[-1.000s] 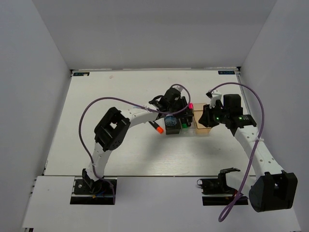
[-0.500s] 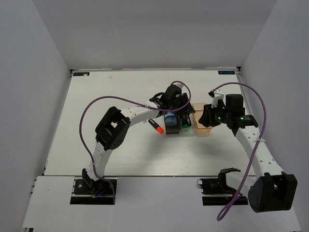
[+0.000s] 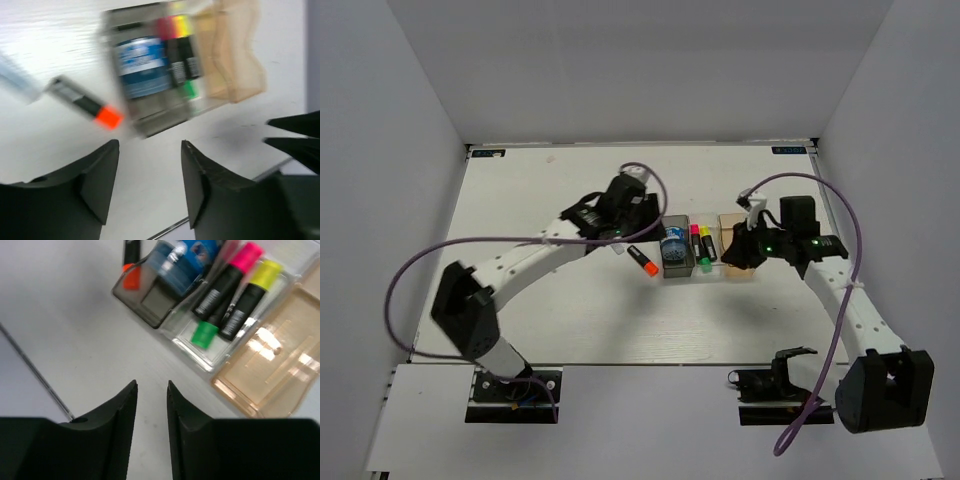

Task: Sort the stationery into containers
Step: Pick up the pen from the center of the board.

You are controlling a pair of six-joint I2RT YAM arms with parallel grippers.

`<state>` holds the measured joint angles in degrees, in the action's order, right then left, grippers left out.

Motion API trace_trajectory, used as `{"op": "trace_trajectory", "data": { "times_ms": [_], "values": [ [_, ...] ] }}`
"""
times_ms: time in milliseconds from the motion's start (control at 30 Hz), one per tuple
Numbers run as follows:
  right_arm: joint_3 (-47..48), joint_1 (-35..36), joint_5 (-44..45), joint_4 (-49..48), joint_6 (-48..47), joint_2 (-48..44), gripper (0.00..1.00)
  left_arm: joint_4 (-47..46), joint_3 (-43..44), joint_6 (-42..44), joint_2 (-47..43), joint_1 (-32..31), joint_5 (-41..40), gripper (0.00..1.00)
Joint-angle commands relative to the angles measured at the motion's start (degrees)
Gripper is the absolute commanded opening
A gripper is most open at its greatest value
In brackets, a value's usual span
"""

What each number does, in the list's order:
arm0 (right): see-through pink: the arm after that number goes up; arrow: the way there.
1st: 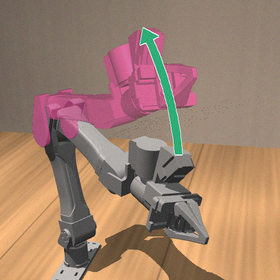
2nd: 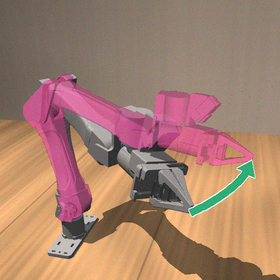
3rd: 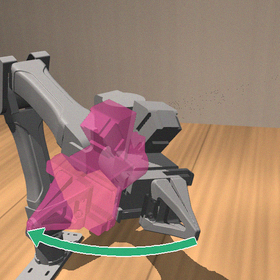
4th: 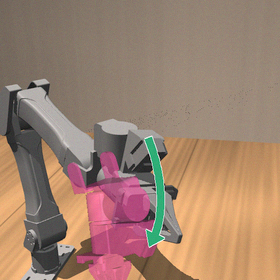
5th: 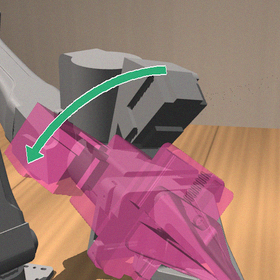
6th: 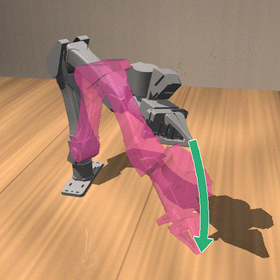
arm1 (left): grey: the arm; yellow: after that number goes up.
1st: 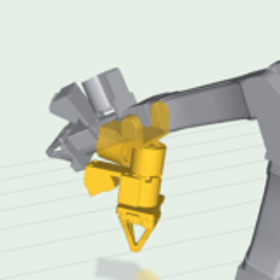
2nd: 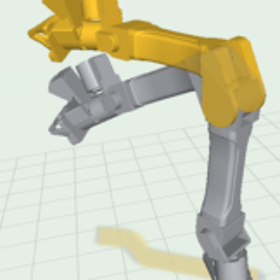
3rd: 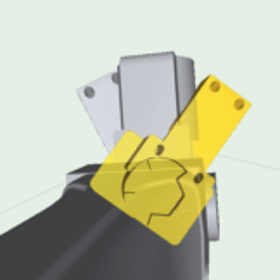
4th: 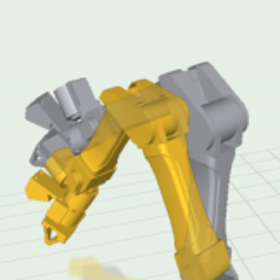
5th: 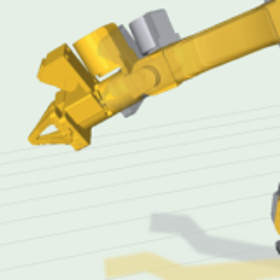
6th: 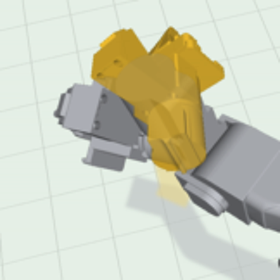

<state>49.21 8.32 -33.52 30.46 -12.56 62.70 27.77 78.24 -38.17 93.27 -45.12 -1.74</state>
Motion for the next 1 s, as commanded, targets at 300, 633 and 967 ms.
{"op": "trace_trajectory", "data": {
  "times_ms": [300, 633, 967],
  "values": [
    [30.84, 29.62, 17.94, 6.19, -5.74, 32.82, 0.60, 18.21, -29.79, -4.45, -29.46, 38.65, -3.29, 0.90],
    [56.87, 37.56, 37.82, 12.96, 2.09, 56.90, 0.63, 17.42, -34.81, -3.93, -27.62, 50.13, 3.14, 0.91],
    [56.96, 37.39, 36.77, 12.78, 2.62, 64.30, 0.64, 14.07, -36.49, -4.19, -28.32, 50.40, 5.08, 0.92]
  ]
}}
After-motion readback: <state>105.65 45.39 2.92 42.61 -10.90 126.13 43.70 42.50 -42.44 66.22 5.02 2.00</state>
